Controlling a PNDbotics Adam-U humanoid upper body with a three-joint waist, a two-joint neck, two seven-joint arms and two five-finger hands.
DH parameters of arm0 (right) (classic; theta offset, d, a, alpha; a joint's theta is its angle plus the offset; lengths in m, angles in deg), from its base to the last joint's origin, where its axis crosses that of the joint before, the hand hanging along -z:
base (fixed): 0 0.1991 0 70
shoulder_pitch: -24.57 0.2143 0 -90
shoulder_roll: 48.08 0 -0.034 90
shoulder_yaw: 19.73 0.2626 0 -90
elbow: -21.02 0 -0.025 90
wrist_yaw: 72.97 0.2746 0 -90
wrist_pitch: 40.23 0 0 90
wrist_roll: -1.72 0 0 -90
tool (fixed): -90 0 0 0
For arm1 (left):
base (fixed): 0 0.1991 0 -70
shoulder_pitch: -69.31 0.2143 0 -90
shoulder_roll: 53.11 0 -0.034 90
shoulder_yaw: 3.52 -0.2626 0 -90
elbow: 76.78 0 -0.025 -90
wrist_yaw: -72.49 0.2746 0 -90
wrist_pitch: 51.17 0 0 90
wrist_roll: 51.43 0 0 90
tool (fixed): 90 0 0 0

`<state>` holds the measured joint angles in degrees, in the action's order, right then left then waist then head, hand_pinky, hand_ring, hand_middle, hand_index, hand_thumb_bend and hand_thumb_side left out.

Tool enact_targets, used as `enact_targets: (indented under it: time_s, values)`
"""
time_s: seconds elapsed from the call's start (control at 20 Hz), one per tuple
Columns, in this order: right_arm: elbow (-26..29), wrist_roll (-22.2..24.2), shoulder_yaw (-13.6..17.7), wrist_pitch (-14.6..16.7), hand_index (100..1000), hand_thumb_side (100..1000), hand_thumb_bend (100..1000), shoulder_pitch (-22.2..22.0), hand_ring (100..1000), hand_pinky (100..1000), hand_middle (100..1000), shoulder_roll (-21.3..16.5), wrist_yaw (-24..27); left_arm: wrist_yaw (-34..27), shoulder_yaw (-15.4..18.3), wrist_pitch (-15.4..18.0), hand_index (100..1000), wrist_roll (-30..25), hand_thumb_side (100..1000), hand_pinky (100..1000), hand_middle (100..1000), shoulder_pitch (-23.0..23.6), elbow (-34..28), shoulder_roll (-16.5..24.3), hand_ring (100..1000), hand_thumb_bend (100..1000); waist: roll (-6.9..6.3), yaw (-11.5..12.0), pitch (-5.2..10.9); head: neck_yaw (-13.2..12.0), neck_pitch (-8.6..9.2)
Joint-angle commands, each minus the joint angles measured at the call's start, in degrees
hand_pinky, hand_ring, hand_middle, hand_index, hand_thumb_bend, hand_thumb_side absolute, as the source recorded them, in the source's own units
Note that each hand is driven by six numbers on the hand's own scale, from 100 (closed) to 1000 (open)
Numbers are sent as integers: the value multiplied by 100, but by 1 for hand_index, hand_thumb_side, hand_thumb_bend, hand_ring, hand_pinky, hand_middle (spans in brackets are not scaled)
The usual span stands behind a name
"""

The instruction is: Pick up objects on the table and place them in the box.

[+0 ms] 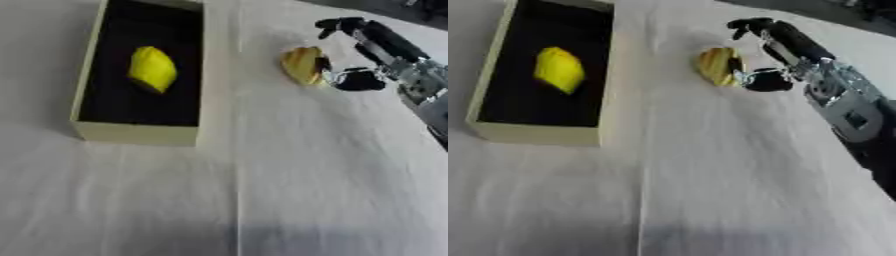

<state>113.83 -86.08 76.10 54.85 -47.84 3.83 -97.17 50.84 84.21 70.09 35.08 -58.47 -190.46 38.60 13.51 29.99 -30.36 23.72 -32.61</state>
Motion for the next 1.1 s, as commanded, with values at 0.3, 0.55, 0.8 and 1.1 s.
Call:
enact_targets:
  time_s: [0.3, 0.55, 0.8, 1.1]
  values:
    - [-49, 229, 20, 115, 932, 397, 100, 64, 947, 951, 771, -67, -266, 77, 21, 5, 851, -22, 604, 754, 670, -43, -90, 72, 760, 100, -56, 16, 18, 30, 77]
    - [36, 551, -48, 189, 890, 221, 100, 70, 933, 946, 746, -40, -246, 104, 26, -18, 850, -28, 604, 752, 667, -18, -90, 49, 757, 100, -56, 0, -15, -8, -1]
    - [88, 888, -67, 302, 852, 276, 100, 68, 917, 932, 715, -32, -61, 87, 36, -40, 849, -7, 605, 751, 665, -36, -90, 37, 755, 100, -56, -9, -3, -42, -67]
    - [40, 995, -60, 188, 749, 333, 100, 78, 879, 906, 612, -54, -17, 29, 33, -88, 845, 6, 607, 747, 659, -64, -90, -4, 751, 100, -56, -9, 16, -39, -99]
